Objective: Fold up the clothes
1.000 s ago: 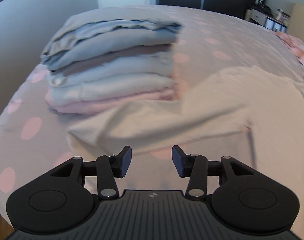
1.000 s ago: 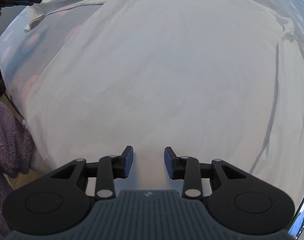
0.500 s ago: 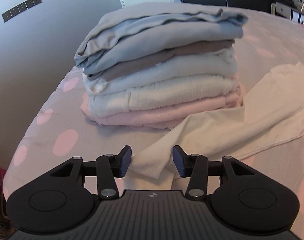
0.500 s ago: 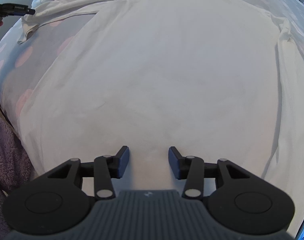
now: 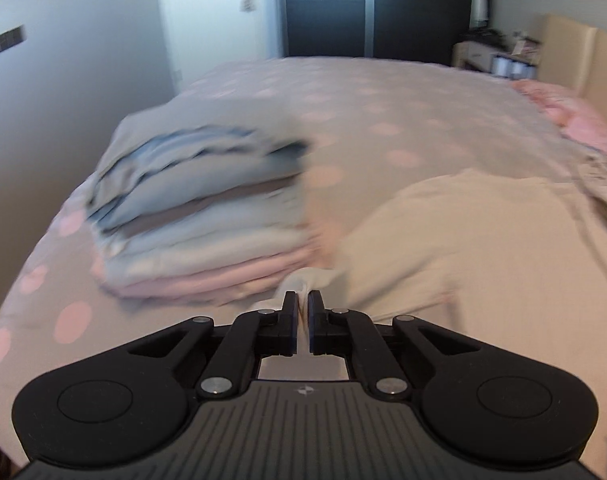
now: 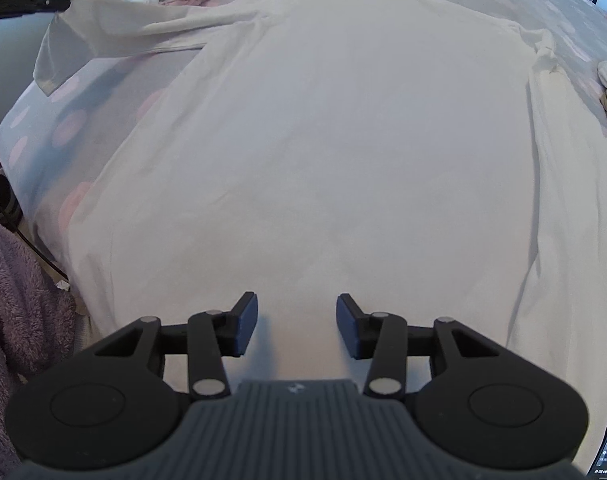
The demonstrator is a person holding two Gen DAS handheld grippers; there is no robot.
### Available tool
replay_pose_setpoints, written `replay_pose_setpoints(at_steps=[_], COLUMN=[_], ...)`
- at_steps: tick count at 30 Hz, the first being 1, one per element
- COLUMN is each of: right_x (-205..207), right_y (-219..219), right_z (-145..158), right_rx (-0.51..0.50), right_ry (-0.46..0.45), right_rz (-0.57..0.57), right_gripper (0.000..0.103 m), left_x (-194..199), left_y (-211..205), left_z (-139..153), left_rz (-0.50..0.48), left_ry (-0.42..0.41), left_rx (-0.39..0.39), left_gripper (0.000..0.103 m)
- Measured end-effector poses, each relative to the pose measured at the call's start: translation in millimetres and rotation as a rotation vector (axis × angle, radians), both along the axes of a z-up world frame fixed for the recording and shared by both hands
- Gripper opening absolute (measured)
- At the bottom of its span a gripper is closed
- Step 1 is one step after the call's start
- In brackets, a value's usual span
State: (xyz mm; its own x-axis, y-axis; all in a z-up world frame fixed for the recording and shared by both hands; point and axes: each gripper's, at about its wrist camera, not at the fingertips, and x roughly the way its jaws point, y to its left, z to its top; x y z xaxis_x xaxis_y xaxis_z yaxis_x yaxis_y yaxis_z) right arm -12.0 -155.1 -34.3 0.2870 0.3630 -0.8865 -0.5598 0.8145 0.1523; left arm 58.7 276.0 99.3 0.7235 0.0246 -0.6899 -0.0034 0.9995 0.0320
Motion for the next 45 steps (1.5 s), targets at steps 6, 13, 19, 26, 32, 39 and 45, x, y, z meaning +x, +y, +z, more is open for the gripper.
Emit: replay_pose_setpoints(at_steps=[6, 13, 19, 26, 32, 39, 45], right_x=[-10.8, -18.7, -30.2, -34.3, -32.4, -29.0, -25.5], right_y=[-15.4, -26.0, -31.2, -24.4, -23.2, -7.5, 10.2], right_z=[14.5, 20.7, 19.8, 9.1, 5.2, 1.4, -2.2], right_rx=[0.052, 0.103, 0.118, 0.115, 0.141, 0.173, 0.175], right_ry=[-0.028, -0.040, -0.038, -0.034, -0.044, -0.058, -0.111], right_rz=[-0.008, -0.040, -0.051, -0.053, -0.015, 0.077, 0.167], right_gripper=[0.047, 0.047, 0.047, 0.047, 0.047, 0.044, 0.043], left_x=[-41.5, -74.0, -71.0, -72.8, -90.0, -109.7, -116.4], left_y=[-85.1, -169.0, -221.0, -252.5, -241.2, -211.0, -188.8], left_z=[39.1, 28.1, -20.9, -76.6, -78.1, -93.5, -123.8], left_rz=[-0.197, -0.406, -0.505, -0.525, -0.491, -0.352, -0.223], left_ry=[-0.046, 0.027, 0.133, 0.231, 0.225, 0.305, 0.389], left_rx=[-0.025, -0.066, -0.117, -0.114, -0.142, -0.161, -0.231], left_gripper=[0.003, 0.003, 0.003, 0.004, 0.045, 0.049, 0.049])
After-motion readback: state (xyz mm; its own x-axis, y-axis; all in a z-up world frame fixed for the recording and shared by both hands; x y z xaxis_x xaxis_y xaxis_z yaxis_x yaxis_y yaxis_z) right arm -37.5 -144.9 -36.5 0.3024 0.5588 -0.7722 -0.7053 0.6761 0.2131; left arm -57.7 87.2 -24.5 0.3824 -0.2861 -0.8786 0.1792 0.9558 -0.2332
